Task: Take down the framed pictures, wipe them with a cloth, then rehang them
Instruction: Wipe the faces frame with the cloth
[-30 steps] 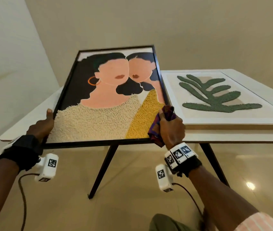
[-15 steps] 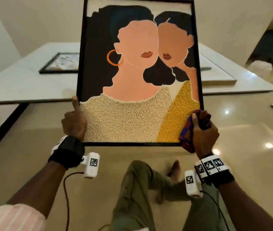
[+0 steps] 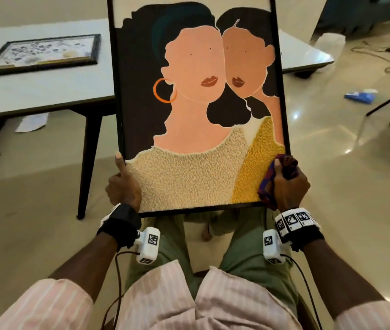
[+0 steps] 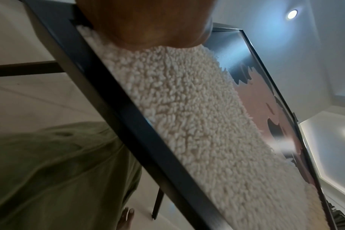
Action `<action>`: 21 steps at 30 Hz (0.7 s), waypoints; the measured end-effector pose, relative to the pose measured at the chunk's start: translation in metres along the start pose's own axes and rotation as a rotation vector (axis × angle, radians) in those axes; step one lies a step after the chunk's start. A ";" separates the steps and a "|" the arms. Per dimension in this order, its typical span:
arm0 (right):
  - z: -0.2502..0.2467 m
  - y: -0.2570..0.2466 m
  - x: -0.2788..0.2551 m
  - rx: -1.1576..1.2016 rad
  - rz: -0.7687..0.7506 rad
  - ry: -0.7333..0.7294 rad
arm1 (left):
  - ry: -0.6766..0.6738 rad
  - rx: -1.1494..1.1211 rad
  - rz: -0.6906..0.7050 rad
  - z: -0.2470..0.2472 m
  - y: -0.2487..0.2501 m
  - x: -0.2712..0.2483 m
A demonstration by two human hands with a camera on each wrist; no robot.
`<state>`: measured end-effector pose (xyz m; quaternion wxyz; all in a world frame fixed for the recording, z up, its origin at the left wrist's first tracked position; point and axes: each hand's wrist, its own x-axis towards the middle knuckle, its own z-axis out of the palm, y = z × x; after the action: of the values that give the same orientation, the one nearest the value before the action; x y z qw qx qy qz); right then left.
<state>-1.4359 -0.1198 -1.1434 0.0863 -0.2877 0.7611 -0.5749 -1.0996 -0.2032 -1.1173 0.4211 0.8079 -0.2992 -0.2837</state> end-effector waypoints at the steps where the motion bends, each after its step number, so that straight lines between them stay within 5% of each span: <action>1: -0.001 0.005 -0.002 -0.010 0.021 -0.001 | 0.005 0.005 -0.007 0.002 -0.003 -0.005; 10: -0.006 0.023 0.006 -0.175 0.153 -0.046 | 0.173 0.017 -0.029 0.014 -0.036 -0.017; 15: 0.002 -0.016 0.018 -0.209 -0.058 0.214 | 0.384 -0.056 0.292 0.014 -0.010 0.009; 21: 0.047 -0.118 0.039 -0.026 -0.148 0.086 | 0.321 -0.061 0.681 0.011 0.082 0.050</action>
<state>-1.4067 -0.2001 -1.0418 0.0068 -0.3193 0.7481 -0.5817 -1.0943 -0.2828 -1.0631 0.5566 0.6835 -0.4723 -0.0061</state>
